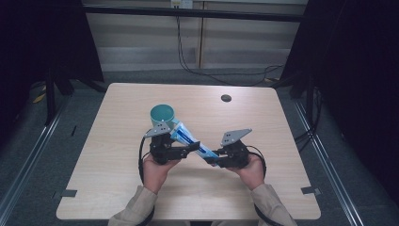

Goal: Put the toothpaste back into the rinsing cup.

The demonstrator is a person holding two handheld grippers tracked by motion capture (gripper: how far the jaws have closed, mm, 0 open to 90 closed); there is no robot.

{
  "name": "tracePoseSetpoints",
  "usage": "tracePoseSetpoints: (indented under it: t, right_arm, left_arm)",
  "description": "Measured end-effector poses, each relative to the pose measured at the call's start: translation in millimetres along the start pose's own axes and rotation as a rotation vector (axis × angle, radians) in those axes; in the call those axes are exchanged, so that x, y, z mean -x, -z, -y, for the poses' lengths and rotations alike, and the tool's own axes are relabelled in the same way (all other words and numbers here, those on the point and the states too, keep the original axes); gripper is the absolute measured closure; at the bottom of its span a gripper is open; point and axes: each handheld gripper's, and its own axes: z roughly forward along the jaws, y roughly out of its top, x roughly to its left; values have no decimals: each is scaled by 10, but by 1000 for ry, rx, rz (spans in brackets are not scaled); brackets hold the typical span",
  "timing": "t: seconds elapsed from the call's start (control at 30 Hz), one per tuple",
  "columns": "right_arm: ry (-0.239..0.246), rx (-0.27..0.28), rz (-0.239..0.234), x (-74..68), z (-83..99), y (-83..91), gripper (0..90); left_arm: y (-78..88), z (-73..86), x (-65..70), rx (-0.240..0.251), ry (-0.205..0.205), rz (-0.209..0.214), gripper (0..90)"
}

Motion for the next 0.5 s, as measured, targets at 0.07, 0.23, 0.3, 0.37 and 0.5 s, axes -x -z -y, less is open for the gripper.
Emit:
tracePoseSetpoints:
  t: [0.07, 0.23, 0.3, 0.37, 0.5]
  right_arm:
    - [-10, 12, 0, 0, -8, 1, 724]
    - [-12, 18, -8, 2, -8, 6, 722]
    - [-18, 21, -12, 6, -5, 4, 722]
    - [-24, 29, -25, 4, -6, -14, 719]
    - [-33, 40, -51, 2, 12, -46, 714]
  left_arm:
    - [-26, 3, 16, 20, 21, 6, 410]
    - [-31, -5, 9, 29, 53, 16, 456]
    - [-27, -7, 9, 40, 65, 16, 468]
    - [-15, -19, 10, 54, 72, 18, 501]
    - [-3, -35, -2, 38, 76, 29, 554]
